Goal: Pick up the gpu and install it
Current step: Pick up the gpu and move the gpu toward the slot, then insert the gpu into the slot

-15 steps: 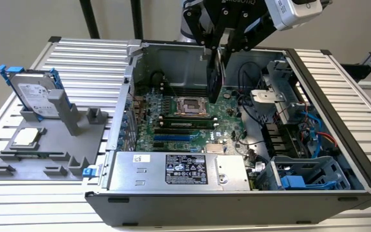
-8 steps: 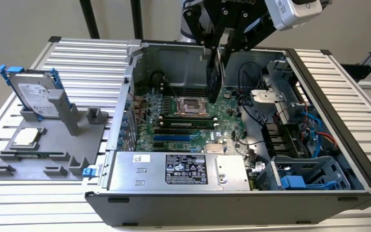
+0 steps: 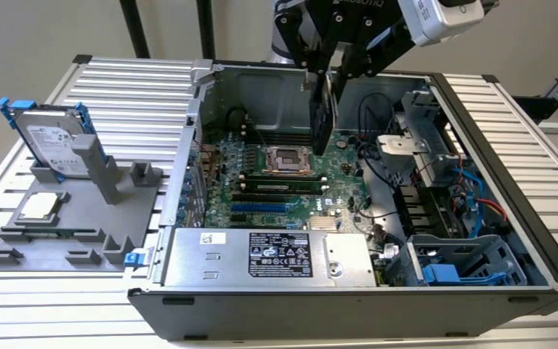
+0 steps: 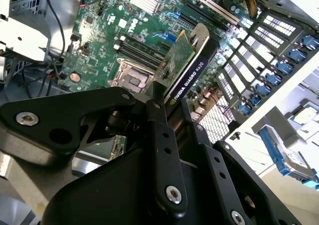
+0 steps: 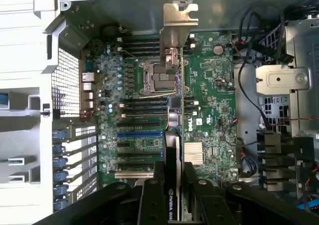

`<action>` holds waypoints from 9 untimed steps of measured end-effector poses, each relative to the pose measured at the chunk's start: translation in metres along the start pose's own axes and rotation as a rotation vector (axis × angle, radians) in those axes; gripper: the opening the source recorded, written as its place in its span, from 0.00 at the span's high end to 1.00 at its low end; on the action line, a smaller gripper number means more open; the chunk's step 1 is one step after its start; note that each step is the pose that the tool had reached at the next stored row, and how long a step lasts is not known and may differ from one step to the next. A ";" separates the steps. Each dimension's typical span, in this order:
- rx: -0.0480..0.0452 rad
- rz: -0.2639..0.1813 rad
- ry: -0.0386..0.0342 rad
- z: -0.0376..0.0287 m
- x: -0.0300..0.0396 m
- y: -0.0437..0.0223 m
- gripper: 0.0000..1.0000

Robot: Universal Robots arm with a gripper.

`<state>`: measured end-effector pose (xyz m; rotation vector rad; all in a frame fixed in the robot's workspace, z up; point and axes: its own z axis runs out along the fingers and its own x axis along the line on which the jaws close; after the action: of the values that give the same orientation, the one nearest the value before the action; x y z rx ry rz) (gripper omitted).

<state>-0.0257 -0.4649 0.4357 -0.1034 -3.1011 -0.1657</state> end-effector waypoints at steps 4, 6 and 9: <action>0.0002 0.000 0.0020 0.0000 0.0000 0.0000 1.00; 0.0001 0.000 0.0027 0.0000 0.0000 0.0000 1.00; 0.0003 0.001 0.0047 0.0000 0.0000 0.0000 1.00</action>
<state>-0.0257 -0.4649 0.4357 -0.1037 -3.0963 -0.1652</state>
